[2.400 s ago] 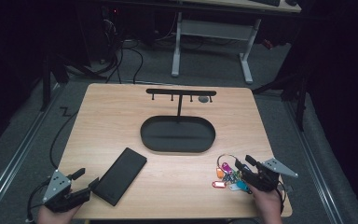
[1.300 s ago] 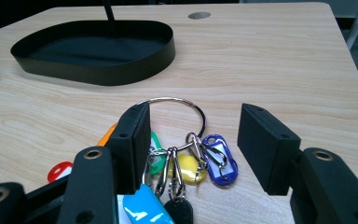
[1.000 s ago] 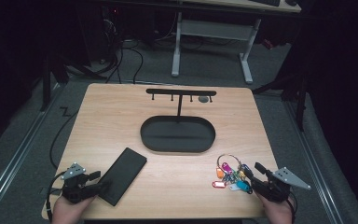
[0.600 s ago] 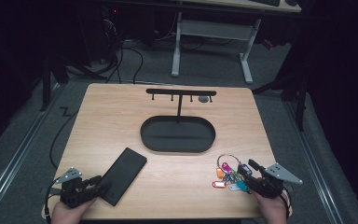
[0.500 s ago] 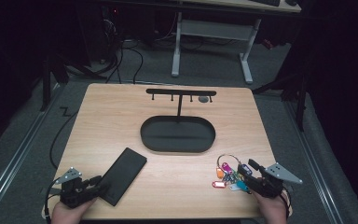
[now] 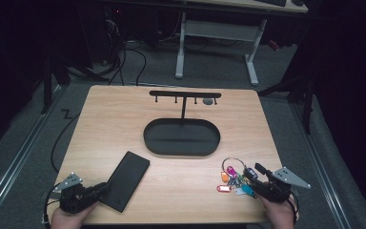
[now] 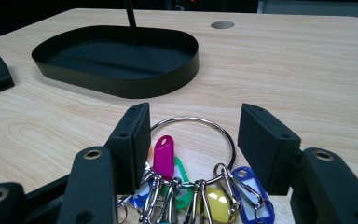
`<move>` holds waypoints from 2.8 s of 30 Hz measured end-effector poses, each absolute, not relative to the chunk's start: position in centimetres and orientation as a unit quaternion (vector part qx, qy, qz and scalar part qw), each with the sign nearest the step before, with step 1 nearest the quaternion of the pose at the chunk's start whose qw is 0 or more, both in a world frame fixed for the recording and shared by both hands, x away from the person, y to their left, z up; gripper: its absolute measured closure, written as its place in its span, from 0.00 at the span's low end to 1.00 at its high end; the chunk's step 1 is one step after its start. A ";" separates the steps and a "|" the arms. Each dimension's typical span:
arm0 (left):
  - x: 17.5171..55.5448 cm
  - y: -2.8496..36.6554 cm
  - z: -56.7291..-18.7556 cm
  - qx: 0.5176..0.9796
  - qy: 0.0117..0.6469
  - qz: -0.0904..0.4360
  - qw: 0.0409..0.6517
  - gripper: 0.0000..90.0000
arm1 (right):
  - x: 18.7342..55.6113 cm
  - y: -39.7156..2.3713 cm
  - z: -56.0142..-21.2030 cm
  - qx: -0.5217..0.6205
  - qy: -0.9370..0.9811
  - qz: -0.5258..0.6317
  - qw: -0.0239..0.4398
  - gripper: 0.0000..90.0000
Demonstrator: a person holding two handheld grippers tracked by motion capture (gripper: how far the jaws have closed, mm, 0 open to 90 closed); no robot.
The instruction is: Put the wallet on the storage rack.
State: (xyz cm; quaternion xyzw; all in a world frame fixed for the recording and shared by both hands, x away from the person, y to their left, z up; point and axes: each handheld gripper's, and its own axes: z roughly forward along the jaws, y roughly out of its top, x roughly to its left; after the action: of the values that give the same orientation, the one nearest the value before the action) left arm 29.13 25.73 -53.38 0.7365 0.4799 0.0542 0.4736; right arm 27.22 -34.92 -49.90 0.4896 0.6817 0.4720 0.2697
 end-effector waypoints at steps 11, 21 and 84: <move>28.3 25.2 -51.3 0.736 0.454 0.114 0.489 0.88 | 27.1 -35.1 -49.9 0.489 0.682 0.472 0.271 0.50; 27.9 26.3 -50.0 0.717 0.461 0.176 0.493 0.89 | 27.1 -35.2 -50.0 0.492 0.680 0.472 0.270 0.50; 26.5 20.9 -48.6 0.770 0.352 0.229 0.480 0.71 | 26.8 -35.4 -50.4 0.491 0.690 0.463 0.263 0.49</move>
State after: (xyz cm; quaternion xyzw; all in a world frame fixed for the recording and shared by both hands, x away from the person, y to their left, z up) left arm 26.48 20.86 -48.59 0.7700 0.3524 0.2291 0.4801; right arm 26.77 -35.44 -50.36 0.4911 0.6895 0.4628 0.2629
